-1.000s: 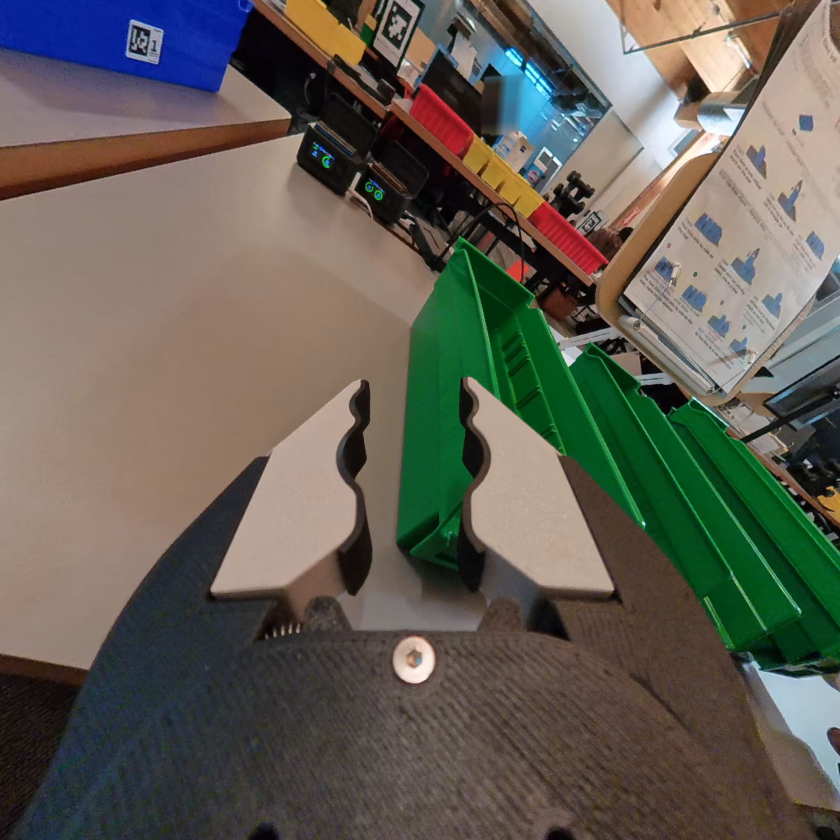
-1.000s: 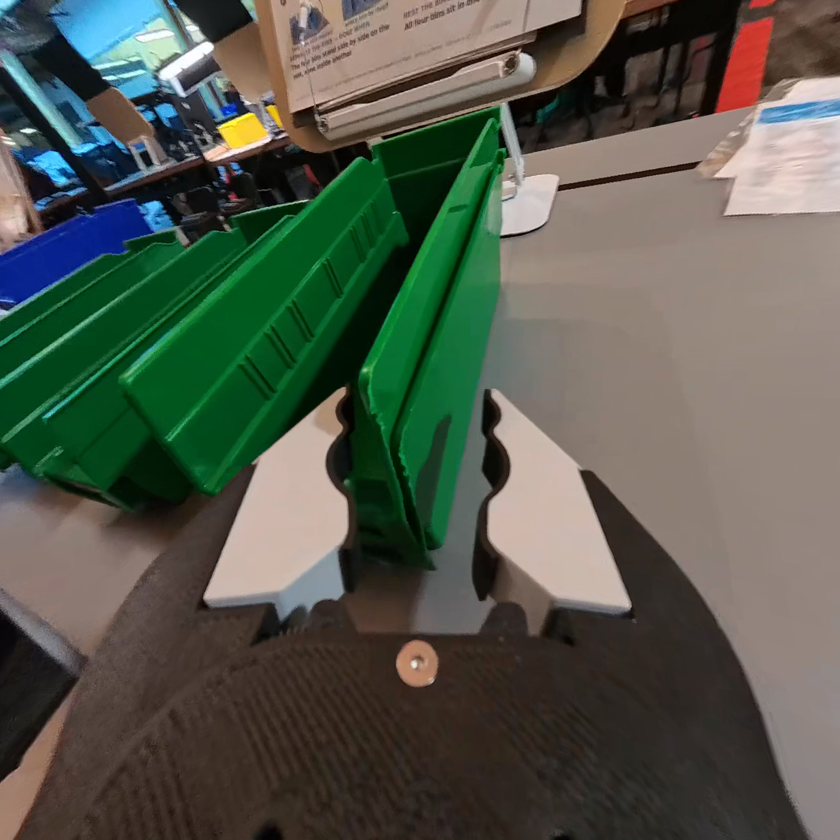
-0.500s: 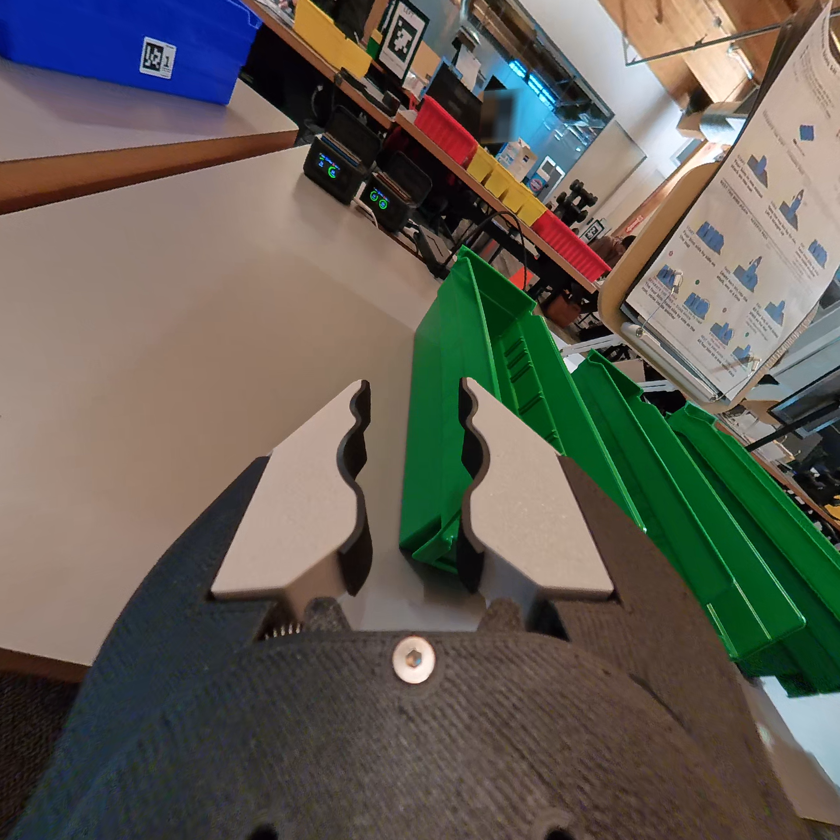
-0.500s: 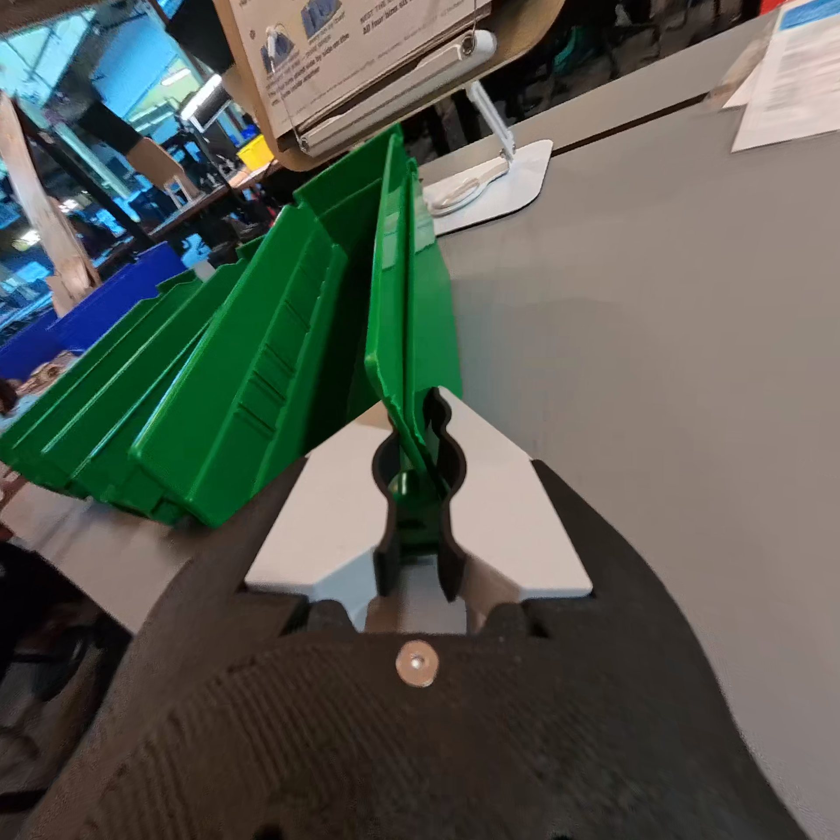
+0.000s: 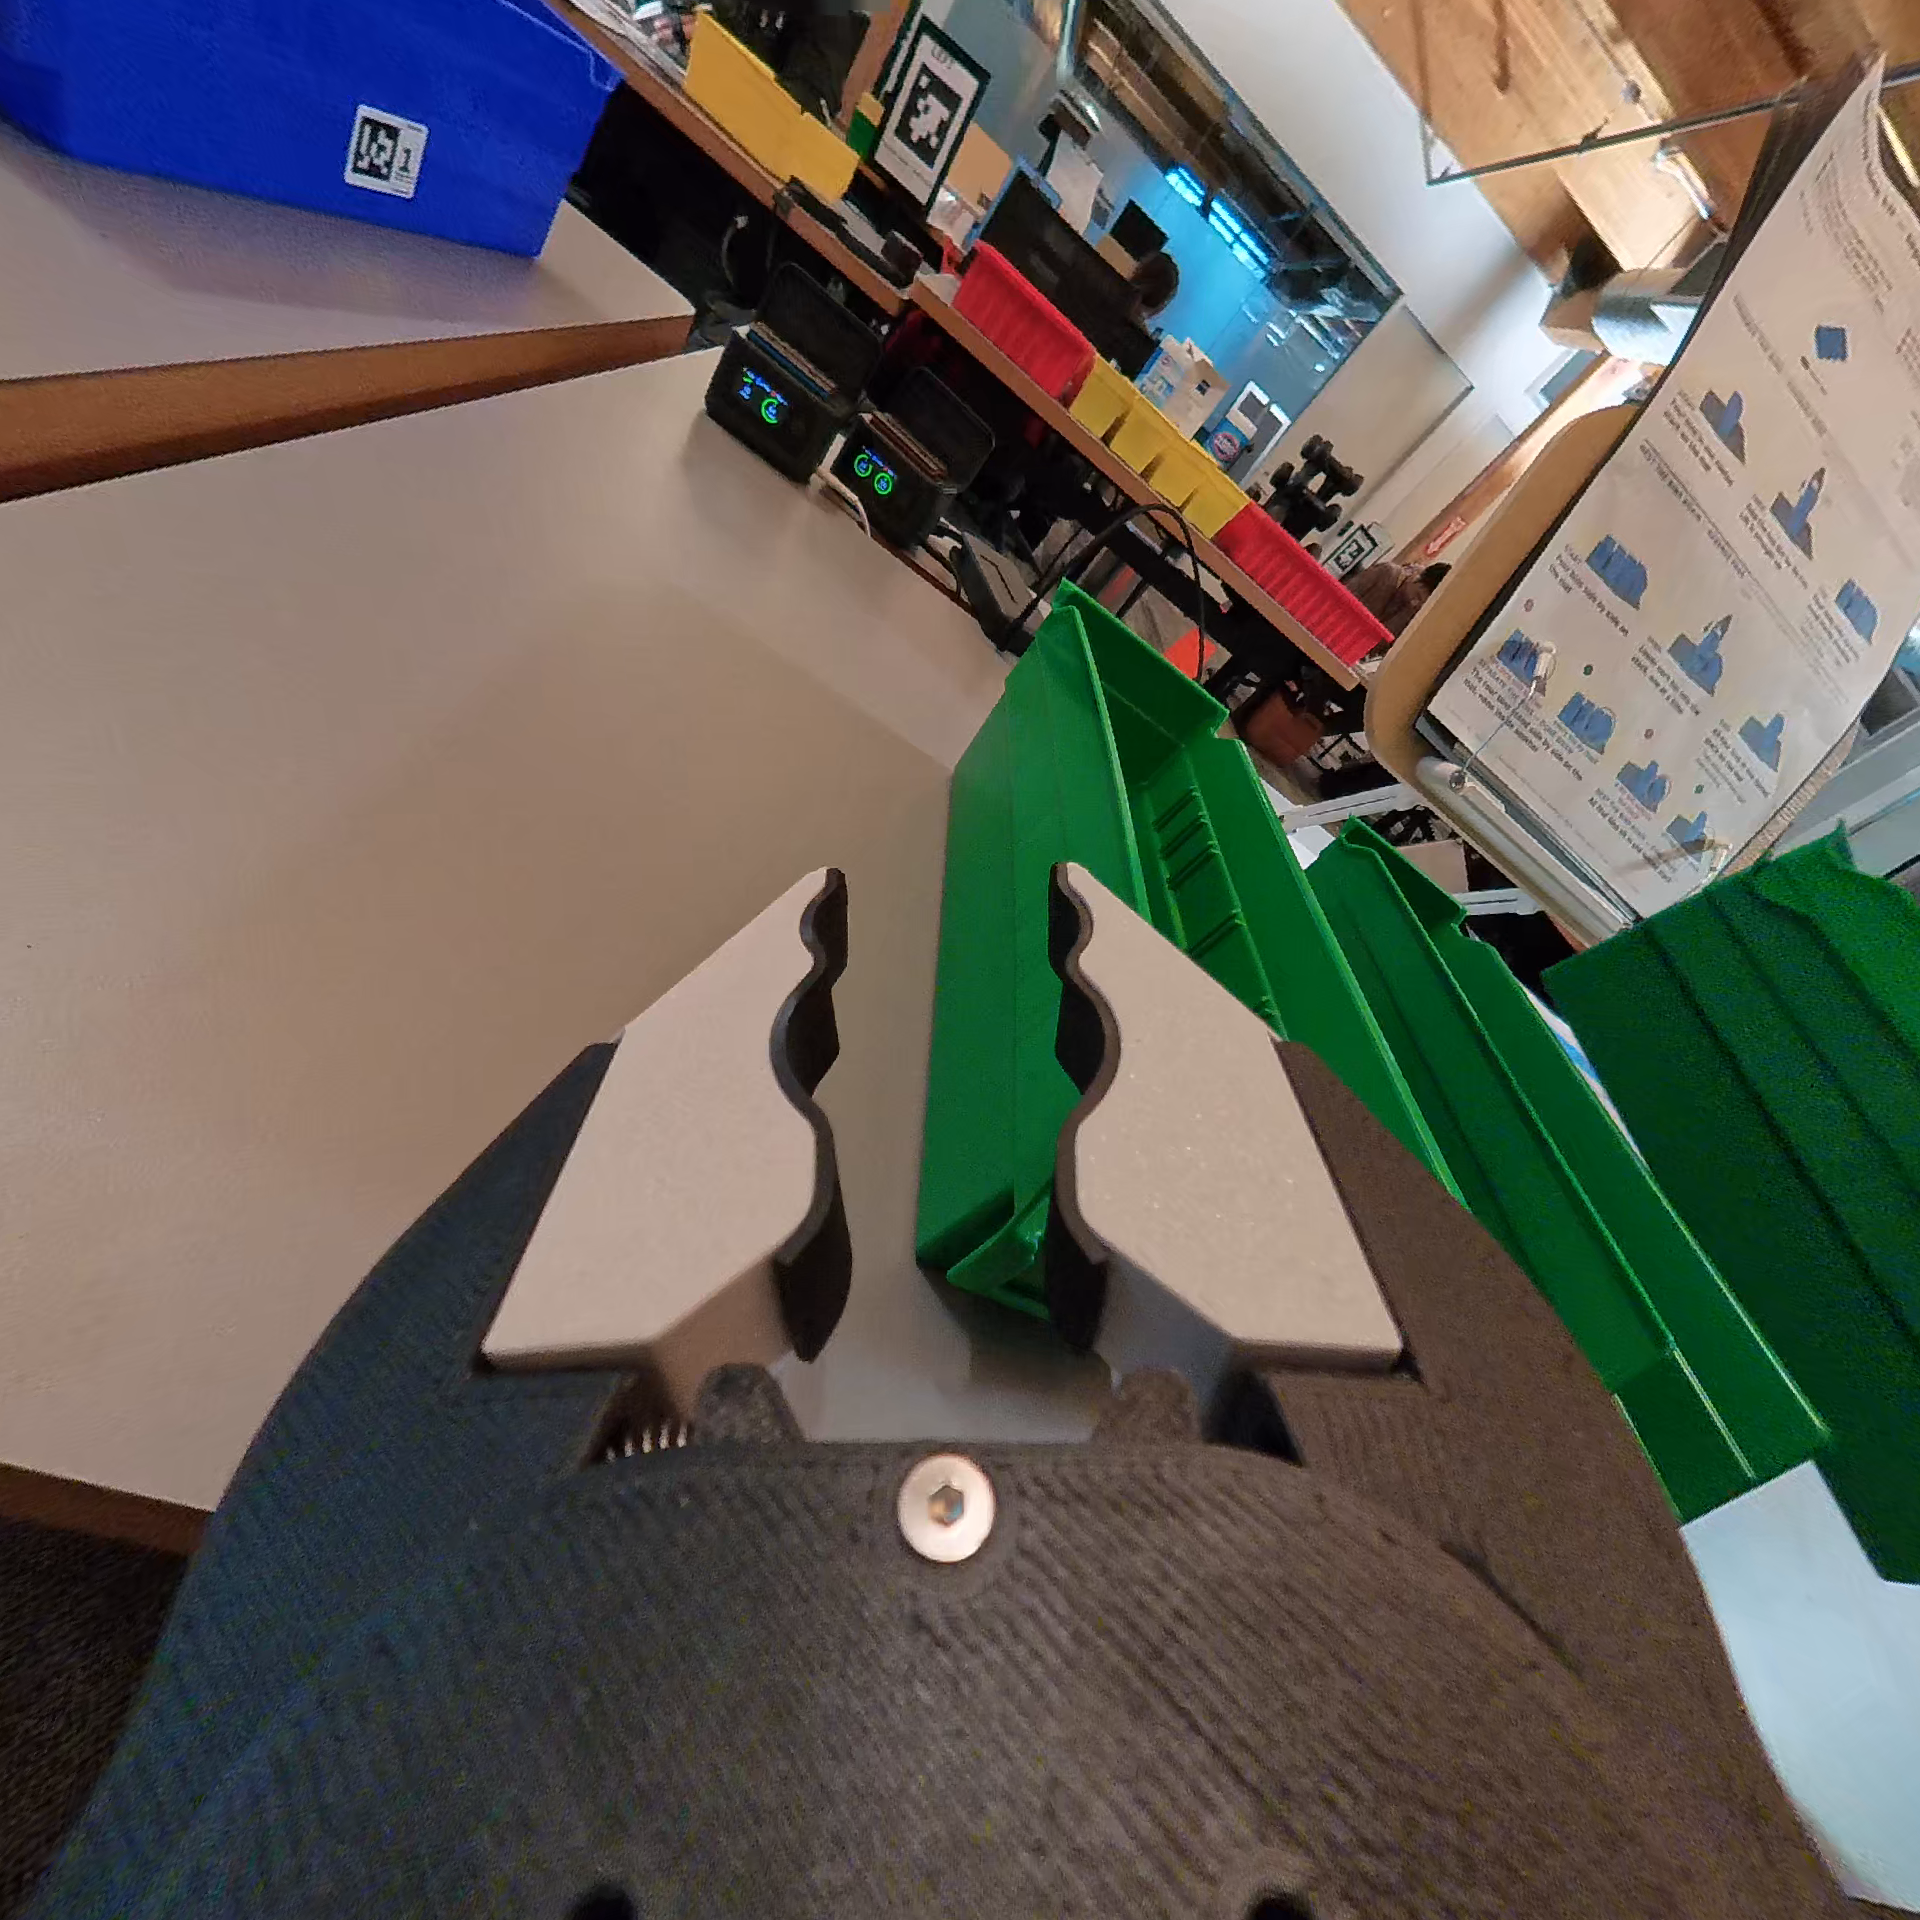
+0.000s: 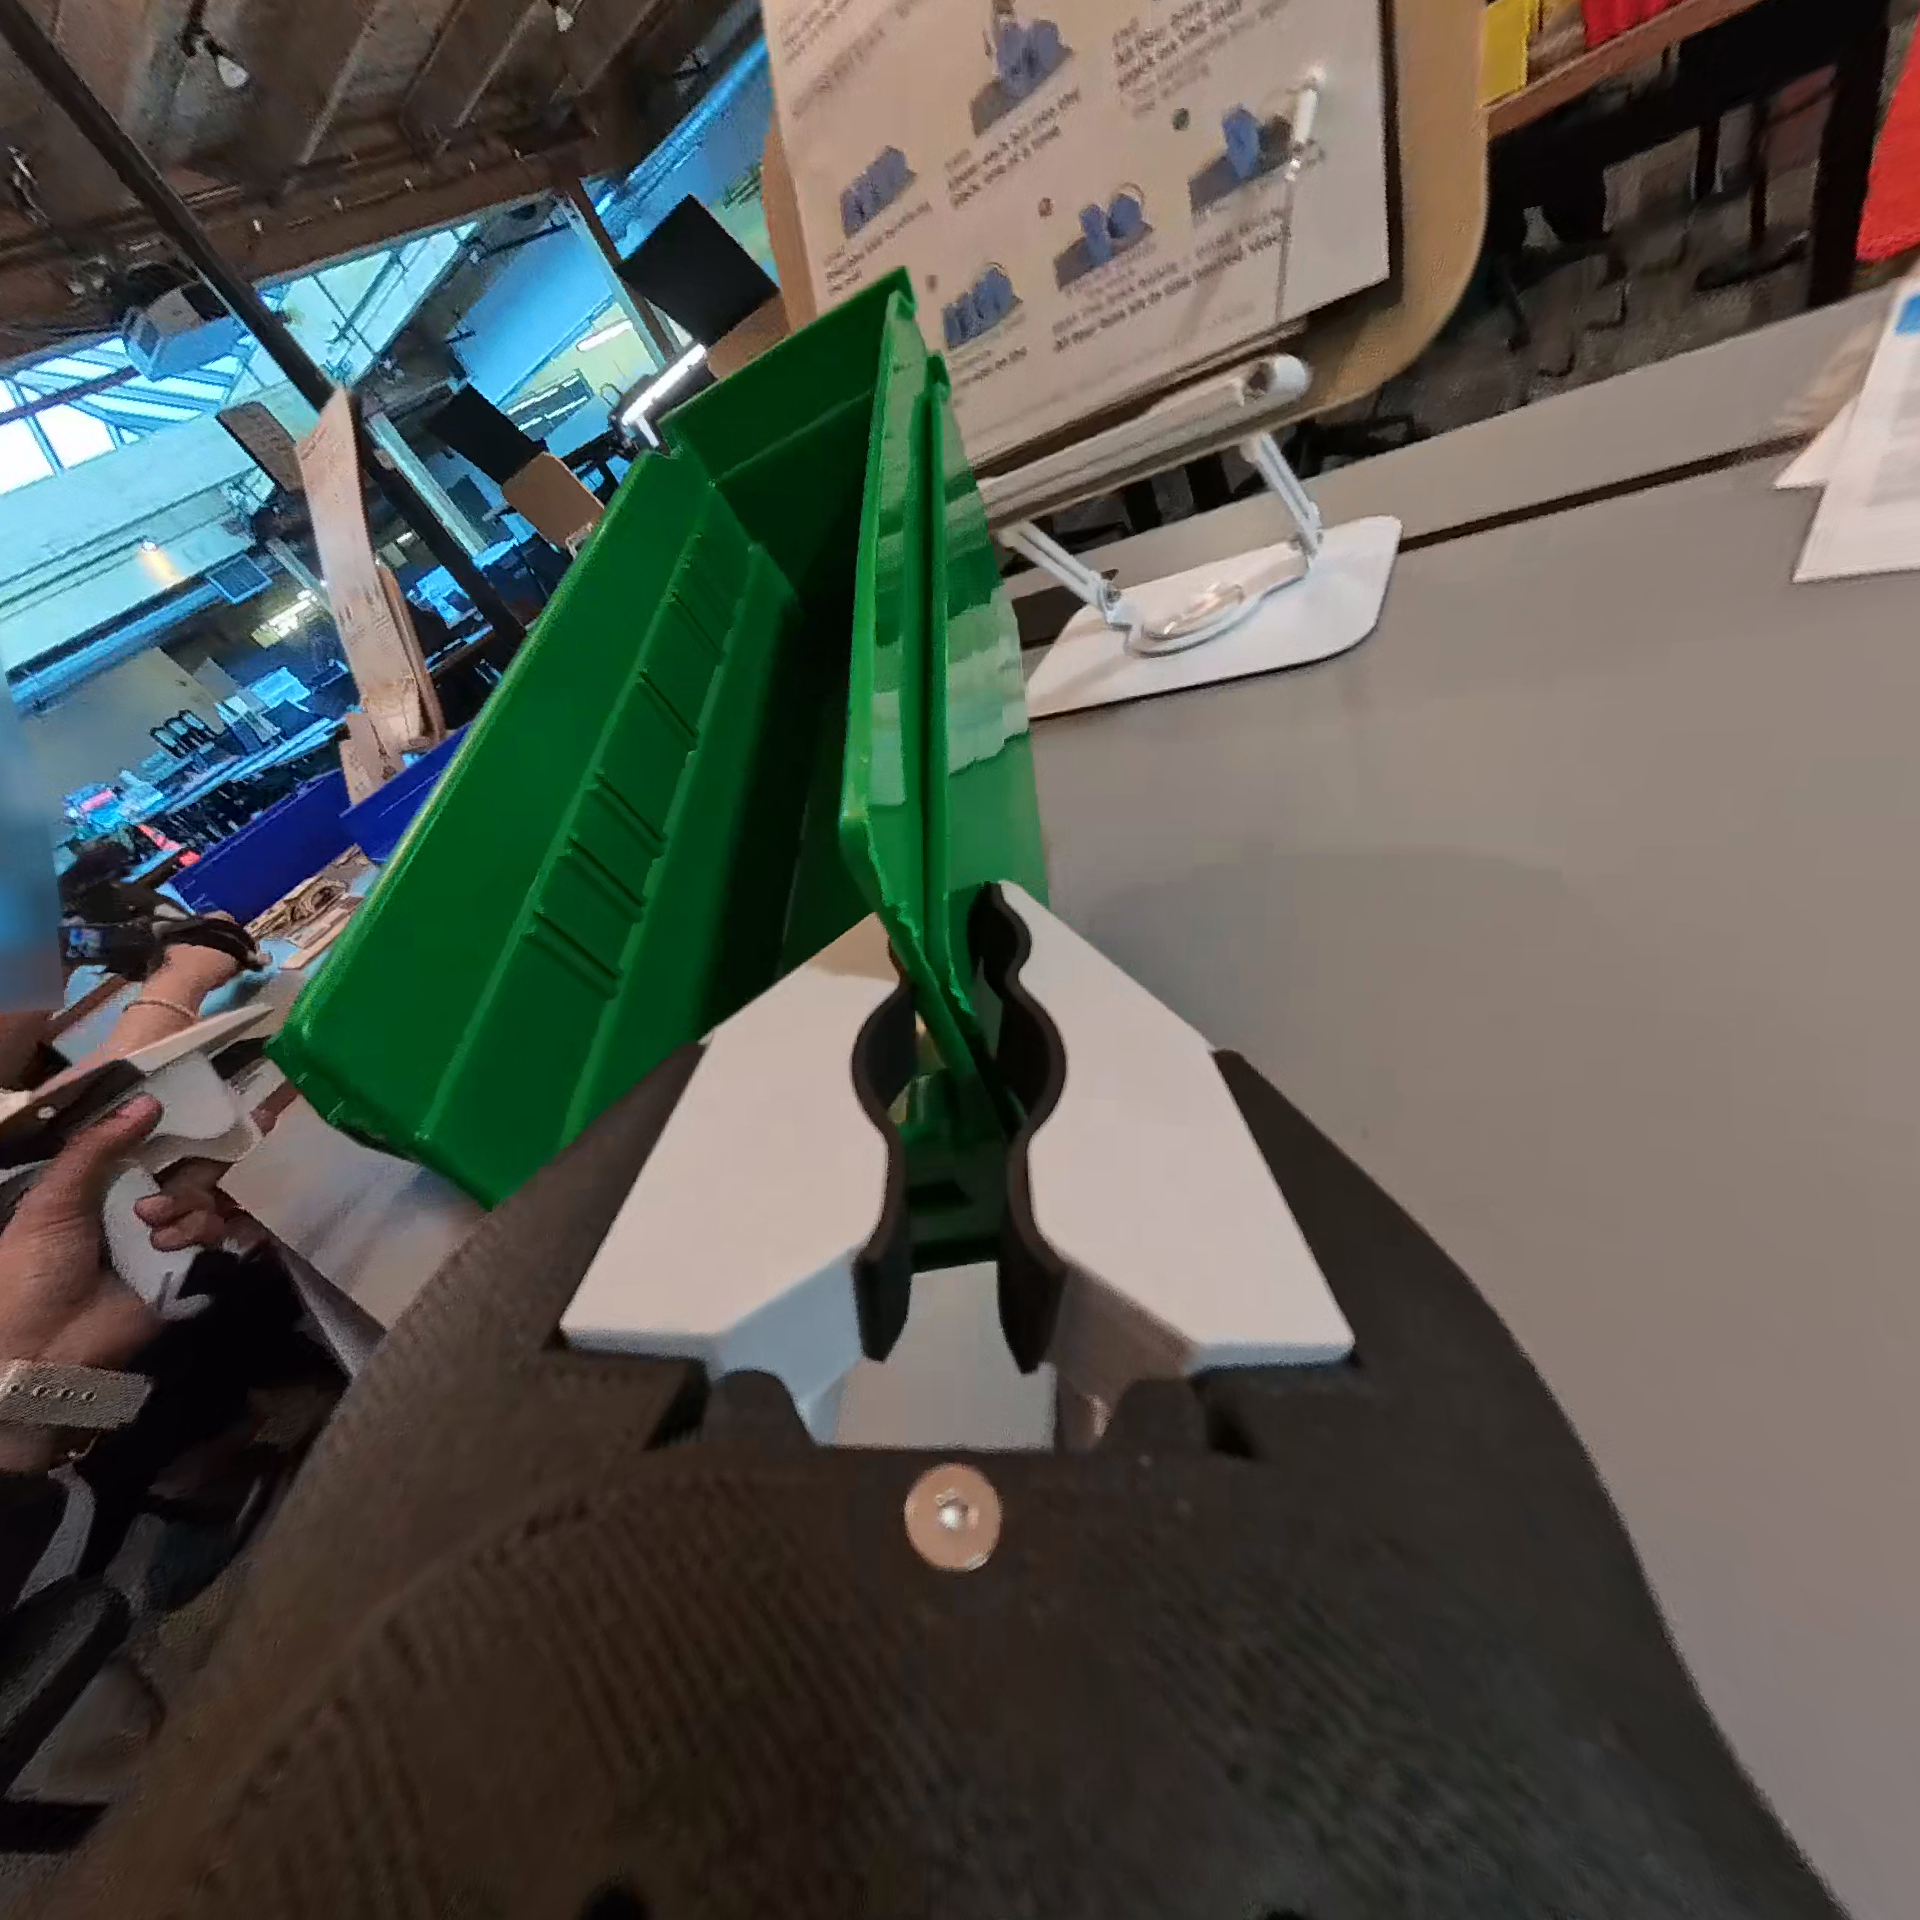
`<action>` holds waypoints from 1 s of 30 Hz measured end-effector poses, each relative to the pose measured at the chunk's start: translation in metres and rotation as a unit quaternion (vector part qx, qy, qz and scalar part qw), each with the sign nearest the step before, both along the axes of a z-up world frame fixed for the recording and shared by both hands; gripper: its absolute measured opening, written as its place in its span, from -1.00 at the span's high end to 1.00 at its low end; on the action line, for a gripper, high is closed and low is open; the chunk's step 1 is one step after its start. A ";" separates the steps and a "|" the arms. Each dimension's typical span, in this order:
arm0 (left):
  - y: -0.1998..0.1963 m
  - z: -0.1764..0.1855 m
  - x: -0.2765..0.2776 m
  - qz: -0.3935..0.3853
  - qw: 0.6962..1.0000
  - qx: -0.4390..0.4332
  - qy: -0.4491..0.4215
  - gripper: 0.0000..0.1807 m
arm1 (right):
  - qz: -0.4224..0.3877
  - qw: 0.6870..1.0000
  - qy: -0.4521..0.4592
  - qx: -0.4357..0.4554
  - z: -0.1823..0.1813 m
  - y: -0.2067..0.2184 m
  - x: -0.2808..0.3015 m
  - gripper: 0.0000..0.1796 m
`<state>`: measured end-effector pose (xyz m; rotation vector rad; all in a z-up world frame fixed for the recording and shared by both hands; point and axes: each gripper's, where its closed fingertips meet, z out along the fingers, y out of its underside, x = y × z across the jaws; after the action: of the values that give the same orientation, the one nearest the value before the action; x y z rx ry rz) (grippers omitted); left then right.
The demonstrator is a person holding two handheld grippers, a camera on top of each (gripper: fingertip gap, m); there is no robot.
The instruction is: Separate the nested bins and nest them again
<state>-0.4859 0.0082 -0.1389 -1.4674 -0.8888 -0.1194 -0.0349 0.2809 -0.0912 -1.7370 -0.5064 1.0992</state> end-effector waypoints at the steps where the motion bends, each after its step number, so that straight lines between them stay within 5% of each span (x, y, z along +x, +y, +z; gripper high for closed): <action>1: 0.000 0.000 0.001 -0.001 1.000 -0.002 0.001 0.58 | 0.001 1.000 -0.005 0.005 0.006 -0.004 -0.004 0.91; 12: -0.002 0.002 -0.001 0.001 1.000 0.006 -0.002 0.58 | 0.037 0.986 0.095 -0.133 0.036 -0.025 -0.081 0.92; 19: -0.003 0.003 -0.003 0.001 1.000 0.018 -0.008 0.58 | 0.004 0.986 0.097 -0.138 0.040 -0.035 -0.127 0.91; 30: -0.001 0.006 -0.001 -0.004 1.000 0.025 -0.010 0.58 | -0.057 0.990 0.050 -0.117 0.027 -0.047 -0.122 0.88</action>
<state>-0.4869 0.0073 -0.1326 -1.4259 -0.8896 -0.1608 -0.1569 0.2340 -0.0642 -1.8776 -0.2187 1.1939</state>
